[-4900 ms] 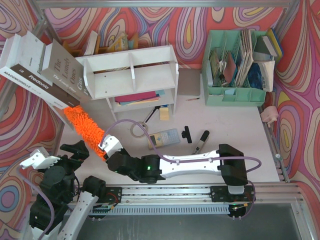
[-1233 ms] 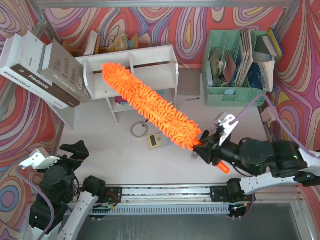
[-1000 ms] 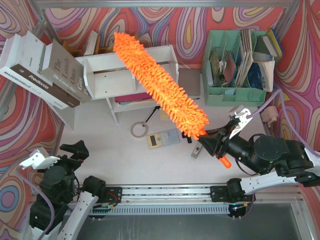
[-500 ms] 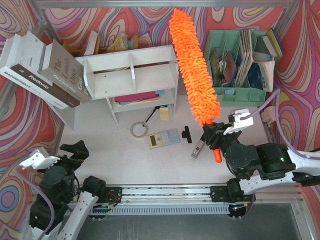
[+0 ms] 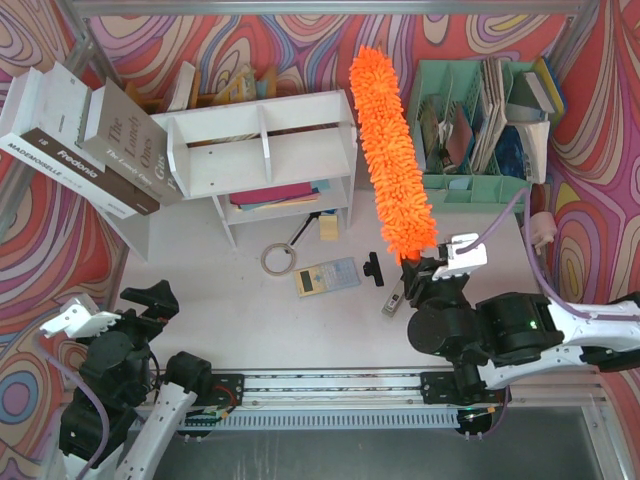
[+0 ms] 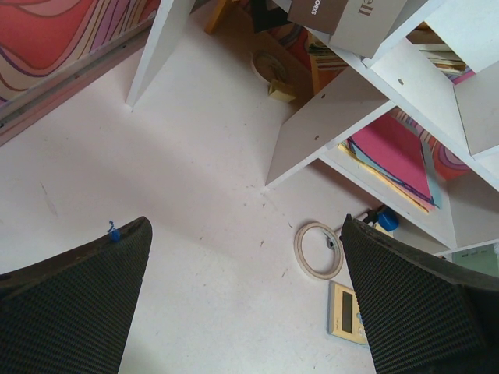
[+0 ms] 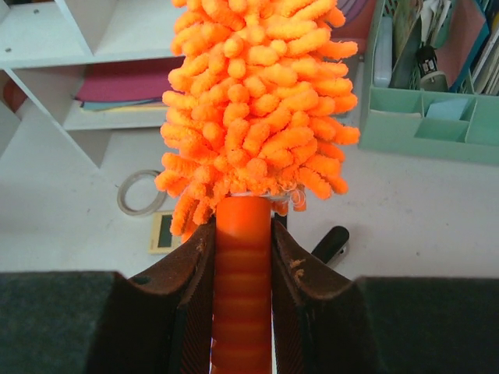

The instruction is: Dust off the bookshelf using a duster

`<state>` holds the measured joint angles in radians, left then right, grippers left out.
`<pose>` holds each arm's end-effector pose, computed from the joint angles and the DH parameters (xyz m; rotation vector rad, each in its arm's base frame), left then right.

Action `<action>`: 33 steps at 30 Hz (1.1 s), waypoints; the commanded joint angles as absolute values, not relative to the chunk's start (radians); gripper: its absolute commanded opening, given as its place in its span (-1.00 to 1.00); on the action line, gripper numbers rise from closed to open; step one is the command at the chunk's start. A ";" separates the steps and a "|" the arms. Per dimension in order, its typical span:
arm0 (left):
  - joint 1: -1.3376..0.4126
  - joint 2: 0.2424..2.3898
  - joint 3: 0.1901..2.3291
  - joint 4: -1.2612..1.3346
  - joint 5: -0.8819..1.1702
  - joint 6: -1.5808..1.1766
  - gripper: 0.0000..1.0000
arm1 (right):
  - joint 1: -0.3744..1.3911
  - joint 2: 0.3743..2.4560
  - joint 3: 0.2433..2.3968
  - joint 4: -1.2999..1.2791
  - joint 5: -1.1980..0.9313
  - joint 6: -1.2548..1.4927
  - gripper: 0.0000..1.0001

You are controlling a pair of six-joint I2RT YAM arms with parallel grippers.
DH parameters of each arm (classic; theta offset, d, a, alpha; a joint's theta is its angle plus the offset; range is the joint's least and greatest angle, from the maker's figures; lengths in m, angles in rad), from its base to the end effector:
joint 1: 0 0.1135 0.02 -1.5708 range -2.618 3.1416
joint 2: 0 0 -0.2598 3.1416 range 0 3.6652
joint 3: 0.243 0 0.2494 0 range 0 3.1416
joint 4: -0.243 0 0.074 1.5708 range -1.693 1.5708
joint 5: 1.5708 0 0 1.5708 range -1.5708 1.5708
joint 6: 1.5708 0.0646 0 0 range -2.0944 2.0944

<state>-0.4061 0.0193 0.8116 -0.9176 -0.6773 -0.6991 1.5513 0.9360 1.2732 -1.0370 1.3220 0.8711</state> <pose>0.0260 0.0329 0.3175 -0.7250 1.5099 -0.2609 0.0654 0.1420 0.4015 0.0124 1.7373 0.2644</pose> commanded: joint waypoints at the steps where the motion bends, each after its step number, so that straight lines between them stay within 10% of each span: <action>1: -0.411 0.019 0.802 -0.899 -0.667 -0.682 0.97 | 1.545 0.839 1.165 -0.870 1.341 0.784 -1.00; 33: -0.411 0.009 0.802 -0.901 -0.669 -0.684 0.97 | 1.231 0.911 0.825 -0.515 0.877 0.701 -1.00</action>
